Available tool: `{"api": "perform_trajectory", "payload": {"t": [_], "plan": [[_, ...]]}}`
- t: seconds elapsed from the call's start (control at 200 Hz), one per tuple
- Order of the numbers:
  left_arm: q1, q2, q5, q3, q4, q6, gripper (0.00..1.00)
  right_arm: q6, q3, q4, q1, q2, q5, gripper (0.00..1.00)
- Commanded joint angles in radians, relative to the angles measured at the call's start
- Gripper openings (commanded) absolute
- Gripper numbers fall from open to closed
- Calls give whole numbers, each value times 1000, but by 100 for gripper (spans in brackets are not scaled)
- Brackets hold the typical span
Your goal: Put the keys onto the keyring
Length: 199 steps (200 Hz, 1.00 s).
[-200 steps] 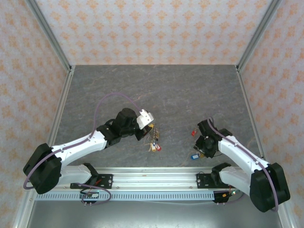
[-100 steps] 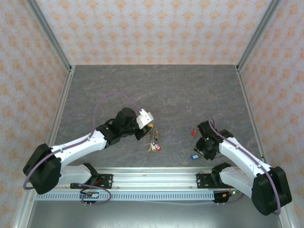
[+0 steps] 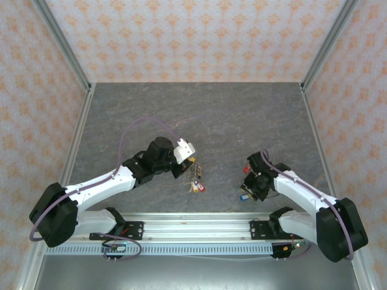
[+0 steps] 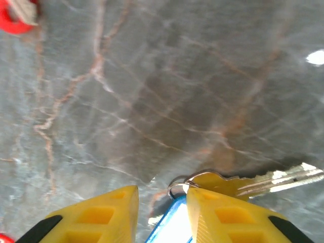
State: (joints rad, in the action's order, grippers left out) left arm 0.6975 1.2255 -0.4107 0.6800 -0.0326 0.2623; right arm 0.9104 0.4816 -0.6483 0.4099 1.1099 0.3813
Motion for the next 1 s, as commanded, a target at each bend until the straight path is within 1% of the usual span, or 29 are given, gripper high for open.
{"api": "perform_trajectory", "payload": {"t": [0.0, 0.15, 0.205, 0.235, 0.27, 0.31, 0.42, 0.495, 0.631, 0.806, 0.876, 0.991], "plan": [[-10, -38, 8, 30, -11, 8, 0, 60, -21, 132, 9, 41, 14, 32], [-10, -47, 17, 30, -4, 5, 0, 139, -29, 301, 9, 57, 10, 31], [-10, -49, 19, 31, -1, 5, 0, 147, -21, 331, 8, 68, 17, 31], [-10, -49, 19, 32, 0, 5, 0, 138, -11, 339, 9, 101, 22, 31], [-10, -49, 19, 33, 0, 5, 0, 113, 6, 329, 8, 117, 29, 31], [-10, -49, 18, 35, 2, 7, 0, 65, 39, 269, 9, 127, 11, 31], [-11, -51, 11, 41, 16, 6, 0, -63, 98, 119, 8, 107, -101, 32], [-11, -54, 12, 38, 16, 5, 0, -138, 112, 79, 8, 97, -149, 34], [-11, -54, 12, 37, 14, -1, 0, -243, 126, 91, 6, 147, -124, 37], [-12, -54, 6, 38, 14, -2, 0, -380, 164, 111, 5, 243, -68, 38], [-12, -49, 1, 44, 24, 1, 0, -423, 183, 102, 4, 264, -33, 35], [-13, -48, 1, 44, 26, 4, 0, -453, 196, 70, 7, 261, -12, 29]]}}
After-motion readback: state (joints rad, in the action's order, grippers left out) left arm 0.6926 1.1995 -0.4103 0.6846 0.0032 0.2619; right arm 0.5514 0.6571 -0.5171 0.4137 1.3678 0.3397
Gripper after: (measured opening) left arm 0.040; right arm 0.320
